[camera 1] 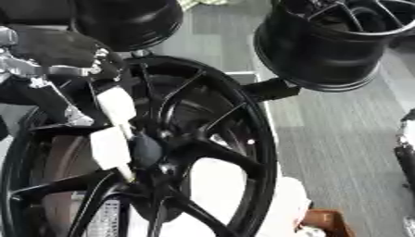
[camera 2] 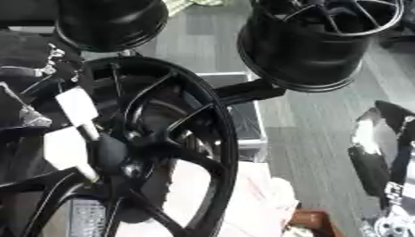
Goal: Pull the pin out of the wheel hub.
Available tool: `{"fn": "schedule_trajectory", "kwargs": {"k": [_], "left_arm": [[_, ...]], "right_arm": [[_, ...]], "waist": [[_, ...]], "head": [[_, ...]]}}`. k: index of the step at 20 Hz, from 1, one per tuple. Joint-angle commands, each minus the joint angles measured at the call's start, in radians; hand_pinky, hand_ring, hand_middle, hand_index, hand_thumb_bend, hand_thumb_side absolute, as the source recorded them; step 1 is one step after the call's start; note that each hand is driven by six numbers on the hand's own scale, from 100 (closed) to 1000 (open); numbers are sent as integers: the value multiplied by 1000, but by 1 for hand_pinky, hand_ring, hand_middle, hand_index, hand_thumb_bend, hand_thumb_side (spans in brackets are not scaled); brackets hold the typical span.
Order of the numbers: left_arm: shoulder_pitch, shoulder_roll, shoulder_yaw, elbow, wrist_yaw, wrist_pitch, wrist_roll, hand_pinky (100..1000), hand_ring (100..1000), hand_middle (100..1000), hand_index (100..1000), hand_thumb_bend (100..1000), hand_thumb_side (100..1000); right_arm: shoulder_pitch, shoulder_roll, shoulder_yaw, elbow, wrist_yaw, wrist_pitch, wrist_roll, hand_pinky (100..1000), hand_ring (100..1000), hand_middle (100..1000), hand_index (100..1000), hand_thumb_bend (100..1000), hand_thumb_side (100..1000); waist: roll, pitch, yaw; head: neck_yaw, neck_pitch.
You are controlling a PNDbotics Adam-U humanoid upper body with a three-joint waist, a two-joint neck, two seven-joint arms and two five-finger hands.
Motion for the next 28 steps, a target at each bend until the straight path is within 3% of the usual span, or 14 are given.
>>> {"fn": "schedule_trajectory", "kwargs": {"k": [1, 8, 13, 17, 22, 28], "left_arm": [[-12, 11, 2, -3, 31, -335, -334, 796, 752, 653, 737, 187, 308], [-12, 6, -5, 5, 52, -317, -334, 757, 691, 579, 662, 132, 295], [-23, -3, 12, 8, 91, -281, -334, 665, 551, 430, 499, 100, 280], [-34, -11, 43, 2, 149, -243, -334, 609, 502, 331, 389, 100, 276], [-67, -25, 100, 2, 277, -169, -330, 584, 476, 293, 336, 100, 262], [-125, -12, 224, 12, 448, -61, -315, 586, 467, 279, 310, 100, 246]], "right_arm": [[-4, -8, -1, -18, -8, 1, -4, 857, 774, 583, 703, 100, 472], [-2, -3, -3, -18, -10, 4, -9, 857, 774, 582, 702, 100, 477], [-2, 0, -2, -18, -13, 6, -8, 857, 774, 582, 702, 100, 481], [0, 3, -3, -18, -15, 7, -8, 858, 774, 582, 702, 100, 483], [4, 5, -3, -18, -16, 7, -7, 858, 774, 582, 702, 100, 484], [12, 5, -6, -18, -13, 9, -9, 859, 774, 582, 702, 100, 485]], "waist": [[0, -16, -1], [-2, -17, -3], [-3, -18, -1], [-6, -20, -1], [-10, -22, 2], [-10, -26, 10]], "head": [[3, -13], [3, -14], [2, -14], [-1, -14], [-5, -11], [-14, -6]]}}
